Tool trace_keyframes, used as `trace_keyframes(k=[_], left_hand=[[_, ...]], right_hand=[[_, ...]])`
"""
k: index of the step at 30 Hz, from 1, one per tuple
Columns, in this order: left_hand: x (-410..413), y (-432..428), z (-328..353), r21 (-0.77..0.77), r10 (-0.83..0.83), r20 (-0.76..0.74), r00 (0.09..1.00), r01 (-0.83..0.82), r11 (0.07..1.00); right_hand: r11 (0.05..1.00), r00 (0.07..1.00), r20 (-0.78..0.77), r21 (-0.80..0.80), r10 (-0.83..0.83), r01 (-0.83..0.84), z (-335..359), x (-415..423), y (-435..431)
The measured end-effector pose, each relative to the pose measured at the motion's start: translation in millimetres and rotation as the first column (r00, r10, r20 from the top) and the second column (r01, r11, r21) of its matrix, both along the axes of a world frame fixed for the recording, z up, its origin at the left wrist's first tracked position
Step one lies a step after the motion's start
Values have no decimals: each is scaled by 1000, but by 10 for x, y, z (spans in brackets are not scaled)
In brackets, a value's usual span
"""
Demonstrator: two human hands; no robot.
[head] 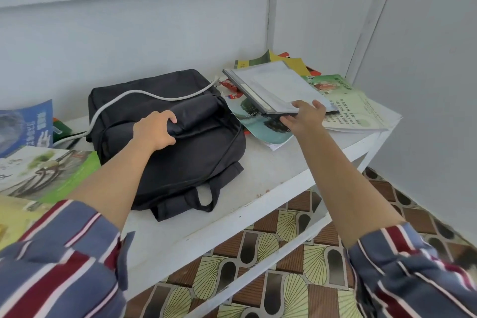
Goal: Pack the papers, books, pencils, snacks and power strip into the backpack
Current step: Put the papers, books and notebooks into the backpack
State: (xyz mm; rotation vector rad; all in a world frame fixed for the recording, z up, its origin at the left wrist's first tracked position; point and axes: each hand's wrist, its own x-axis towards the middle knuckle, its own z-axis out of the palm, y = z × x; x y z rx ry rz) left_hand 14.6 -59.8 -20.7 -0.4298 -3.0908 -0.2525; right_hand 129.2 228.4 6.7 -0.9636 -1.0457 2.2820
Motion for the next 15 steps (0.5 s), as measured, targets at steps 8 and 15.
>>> trace_keyframes(k=[8, 15], left_hand=[[9, -11, -10, 23, 0, 4, 1000, 0, 1000], [2, -6, -21, 28, 8, -3, 1000, -7, 1000]], right_hand=[[997, 997, 1, -27, -75, 75, -44, -114, -32], [994, 994, -25, 11, -105, 105, -99, -247, -47]])
